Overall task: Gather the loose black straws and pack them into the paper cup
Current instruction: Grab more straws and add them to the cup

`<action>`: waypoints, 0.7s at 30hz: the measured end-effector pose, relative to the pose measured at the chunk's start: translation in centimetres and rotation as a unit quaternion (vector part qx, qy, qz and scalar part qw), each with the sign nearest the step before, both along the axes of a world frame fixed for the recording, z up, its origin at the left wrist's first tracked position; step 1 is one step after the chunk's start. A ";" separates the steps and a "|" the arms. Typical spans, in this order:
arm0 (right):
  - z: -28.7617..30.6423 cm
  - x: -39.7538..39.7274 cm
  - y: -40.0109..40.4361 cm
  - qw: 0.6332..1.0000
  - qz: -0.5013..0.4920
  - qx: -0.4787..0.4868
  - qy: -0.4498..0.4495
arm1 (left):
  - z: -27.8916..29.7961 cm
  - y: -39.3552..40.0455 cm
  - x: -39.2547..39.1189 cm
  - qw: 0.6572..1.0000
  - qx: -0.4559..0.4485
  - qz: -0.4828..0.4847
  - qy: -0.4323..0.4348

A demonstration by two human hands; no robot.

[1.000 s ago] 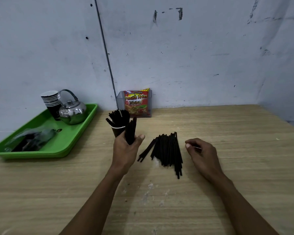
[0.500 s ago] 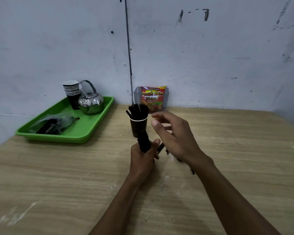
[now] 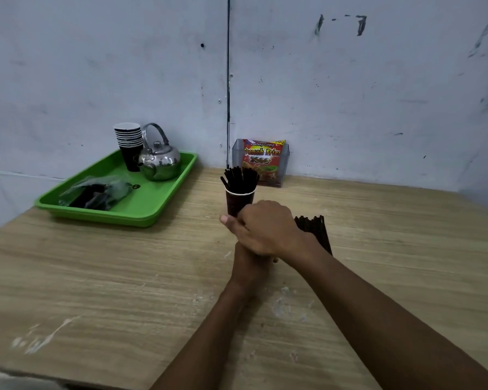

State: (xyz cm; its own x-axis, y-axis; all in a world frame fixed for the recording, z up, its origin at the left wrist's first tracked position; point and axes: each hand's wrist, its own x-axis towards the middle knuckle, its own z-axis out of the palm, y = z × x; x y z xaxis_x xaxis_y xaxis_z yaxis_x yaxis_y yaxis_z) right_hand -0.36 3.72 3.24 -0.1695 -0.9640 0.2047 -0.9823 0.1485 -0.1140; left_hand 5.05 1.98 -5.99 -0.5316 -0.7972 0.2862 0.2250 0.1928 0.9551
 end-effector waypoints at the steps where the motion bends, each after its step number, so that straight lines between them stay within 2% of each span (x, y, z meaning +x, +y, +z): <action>1: -0.2 -0.1 0.0 1.000 -0.001 -0.006 -0.006 | -0.1 0.0 -0.1 1.000 -0.005 0.003 0.011; 3: 0.2 -0.3 -0.1 0.998 0.008 -0.038 -0.047 | -0.5 -0.6 -0.1 0.999 -0.025 0.010 0.018; 6: 0.9 -0.3 -0.1 0.995 0.008 -0.089 -0.046 | -1.3 -1.9 -0.2 0.998 -0.053 0.033 -0.018; 11: -0.1 -0.8 0.0 0.997 0.013 -0.009 -0.073 | -1.0 -1.4 -0.9 0.997 -0.046 0.056 -0.042; 13: 0.3 -1.0 0.3 0.993 0.021 -0.011 -0.119 | -0.5 -1.3 -0.5 0.996 -0.049 0.043 -0.063; 15: 0.7 -1.2 0.9 0.977 0.028 -0.062 -0.200 | -0.1 -1.2 -0.1 0.998 -0.033 0.030 -0.053; 18: 0.8 -2.5 2.4 0.934 -0.007 -0.189 -0.303 | 0.8 -1.4 0.3 0.999 0.017 0.033 -0.013; 21: -0.3 -4.5 3.9 0.897 -0.073 -0.259 -0.351 | 2.0 -2.2 0.6 0.996 0.039 0.081 0.014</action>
